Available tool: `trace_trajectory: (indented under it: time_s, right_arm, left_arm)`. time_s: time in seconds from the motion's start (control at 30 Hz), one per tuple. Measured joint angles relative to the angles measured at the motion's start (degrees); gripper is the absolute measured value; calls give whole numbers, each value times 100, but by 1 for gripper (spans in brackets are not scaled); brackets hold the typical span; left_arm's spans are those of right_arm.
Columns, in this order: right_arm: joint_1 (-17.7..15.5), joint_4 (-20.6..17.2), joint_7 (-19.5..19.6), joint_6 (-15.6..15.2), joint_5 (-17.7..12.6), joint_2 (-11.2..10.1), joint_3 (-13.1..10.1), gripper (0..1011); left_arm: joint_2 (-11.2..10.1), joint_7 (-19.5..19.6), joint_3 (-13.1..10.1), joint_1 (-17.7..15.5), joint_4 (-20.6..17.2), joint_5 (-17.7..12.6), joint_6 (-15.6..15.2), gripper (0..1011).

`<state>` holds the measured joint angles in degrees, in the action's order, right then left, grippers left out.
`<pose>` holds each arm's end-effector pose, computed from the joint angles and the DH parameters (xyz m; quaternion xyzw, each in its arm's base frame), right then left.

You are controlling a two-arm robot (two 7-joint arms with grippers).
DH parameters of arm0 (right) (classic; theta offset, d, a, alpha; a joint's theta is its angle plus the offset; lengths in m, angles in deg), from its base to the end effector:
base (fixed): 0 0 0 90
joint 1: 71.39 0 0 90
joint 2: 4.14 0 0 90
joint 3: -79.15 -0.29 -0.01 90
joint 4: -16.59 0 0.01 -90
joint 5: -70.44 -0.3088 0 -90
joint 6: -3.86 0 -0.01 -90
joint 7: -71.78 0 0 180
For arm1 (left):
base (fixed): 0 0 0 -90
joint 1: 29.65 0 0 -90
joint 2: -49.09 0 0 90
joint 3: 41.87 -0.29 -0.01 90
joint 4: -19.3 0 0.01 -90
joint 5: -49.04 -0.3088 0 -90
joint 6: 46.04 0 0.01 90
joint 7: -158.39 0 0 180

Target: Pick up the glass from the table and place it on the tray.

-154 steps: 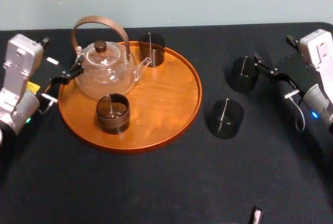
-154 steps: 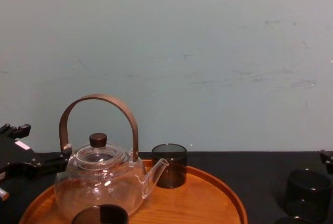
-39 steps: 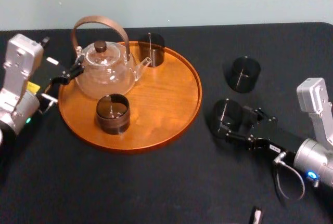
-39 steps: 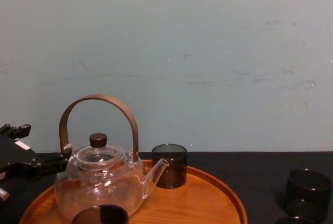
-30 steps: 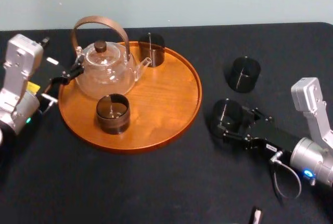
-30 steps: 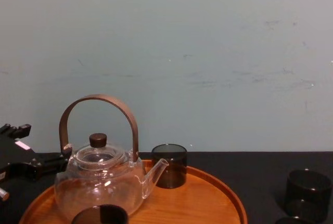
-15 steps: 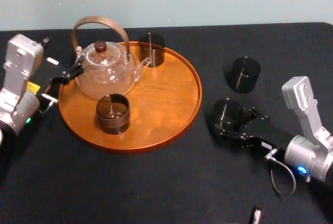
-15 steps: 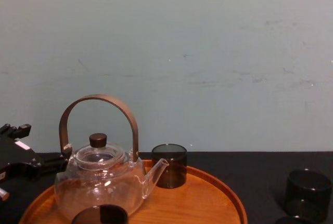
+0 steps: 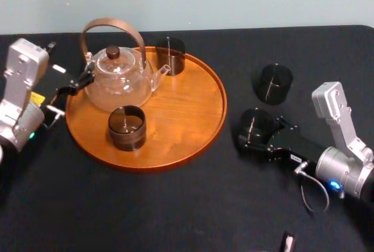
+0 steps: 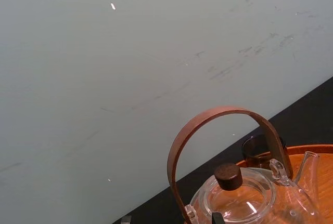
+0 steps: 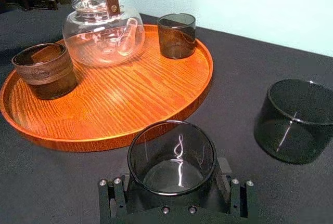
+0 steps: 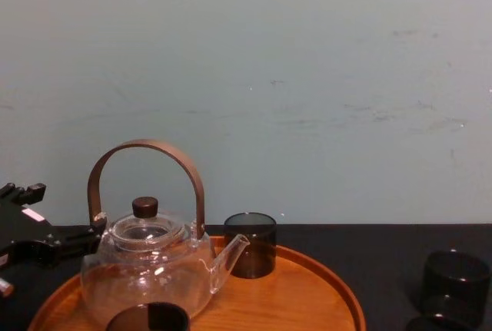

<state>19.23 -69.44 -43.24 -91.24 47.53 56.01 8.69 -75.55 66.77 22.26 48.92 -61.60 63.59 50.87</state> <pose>0.3119 -0.0655 -0.3313 -0.1384 0.0829 -0.4128 0.8964 0.3581 0.0826 -0.3023 0.1414 -0.1324 0.5799 0.7913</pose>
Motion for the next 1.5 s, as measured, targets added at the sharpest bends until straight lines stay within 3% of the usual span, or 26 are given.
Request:
trace_trajectory:
  time_s: [0.53,1.5]
  right_arm:
    - [273,374,-156,257,135,135,102,1002]
    - [255,337,-148,231,127,115,91,1002]
  left_arm:
    - [0,0,0,0,0,0,0,1001]
    - [0,0,0,0,0,0,0,1001]
